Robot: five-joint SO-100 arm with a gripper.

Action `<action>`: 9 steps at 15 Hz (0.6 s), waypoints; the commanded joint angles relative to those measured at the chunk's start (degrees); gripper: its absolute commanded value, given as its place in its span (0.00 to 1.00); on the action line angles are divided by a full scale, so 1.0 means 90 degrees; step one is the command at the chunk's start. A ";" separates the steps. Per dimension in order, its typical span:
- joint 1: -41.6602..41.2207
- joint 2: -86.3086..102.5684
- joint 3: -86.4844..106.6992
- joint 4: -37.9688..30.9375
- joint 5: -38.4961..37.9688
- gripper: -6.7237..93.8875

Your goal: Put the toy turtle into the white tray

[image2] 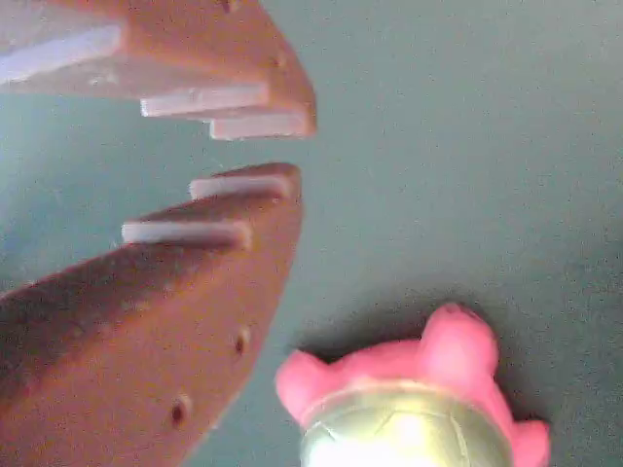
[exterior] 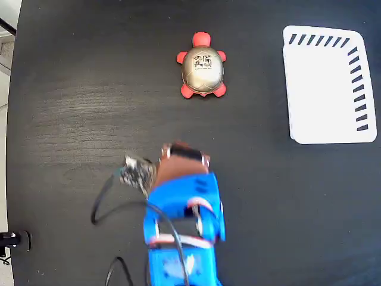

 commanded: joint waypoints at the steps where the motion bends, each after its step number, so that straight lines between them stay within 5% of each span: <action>1: 0.0186 -0.1006 -0.1309 0.0078 0.0508 0.06; 9: 0.0410 -0.3994 -0.5342 0.1143 0.3076 0.06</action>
